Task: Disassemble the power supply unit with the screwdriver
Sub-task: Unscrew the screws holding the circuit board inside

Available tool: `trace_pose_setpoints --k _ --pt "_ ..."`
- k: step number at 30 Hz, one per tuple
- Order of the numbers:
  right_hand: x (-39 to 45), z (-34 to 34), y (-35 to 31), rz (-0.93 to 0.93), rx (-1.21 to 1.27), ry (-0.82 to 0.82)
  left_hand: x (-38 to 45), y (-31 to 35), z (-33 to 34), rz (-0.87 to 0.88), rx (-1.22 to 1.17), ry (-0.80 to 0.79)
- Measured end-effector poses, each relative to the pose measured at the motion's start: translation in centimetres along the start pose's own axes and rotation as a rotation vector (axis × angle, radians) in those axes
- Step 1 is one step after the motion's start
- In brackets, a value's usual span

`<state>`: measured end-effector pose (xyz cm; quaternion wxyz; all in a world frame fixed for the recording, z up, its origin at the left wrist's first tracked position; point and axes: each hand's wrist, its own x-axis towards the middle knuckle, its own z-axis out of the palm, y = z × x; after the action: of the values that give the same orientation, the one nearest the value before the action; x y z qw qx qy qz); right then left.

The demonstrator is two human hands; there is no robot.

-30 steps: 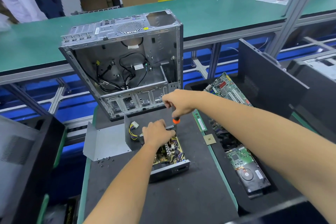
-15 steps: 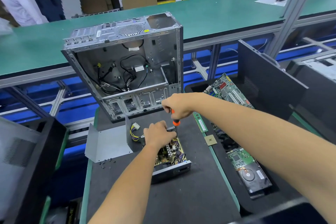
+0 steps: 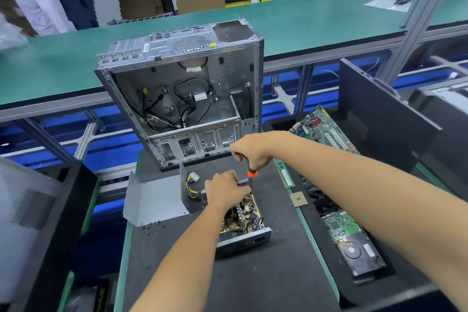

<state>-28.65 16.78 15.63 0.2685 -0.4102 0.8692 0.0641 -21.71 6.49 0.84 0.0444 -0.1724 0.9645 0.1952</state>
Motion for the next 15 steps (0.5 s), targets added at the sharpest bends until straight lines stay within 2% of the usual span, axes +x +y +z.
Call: trace_pose_setpoints --k 5,9,12,15 --pt "-0.2 0.3 0.4 0.102 -0.022 -0.030 0.2 0.0 0.0 -0.008 0.020 -0.010" --pt "0.2 0.8 0.8 0.114 -0.074 0.049 0.2 0.0 0.0 -0.015 0.015 -0.022" --pt "0.2 0.6 1.4 0.027 -0.009 0.139 0.2 0.1 -0.1 -0.020 0.018 -0.028" --pt "-0.1 0.6 1.5 -0.029 0.130 0.125 0.2 0.1 -0.1 -0.023 0.022 -0.034"
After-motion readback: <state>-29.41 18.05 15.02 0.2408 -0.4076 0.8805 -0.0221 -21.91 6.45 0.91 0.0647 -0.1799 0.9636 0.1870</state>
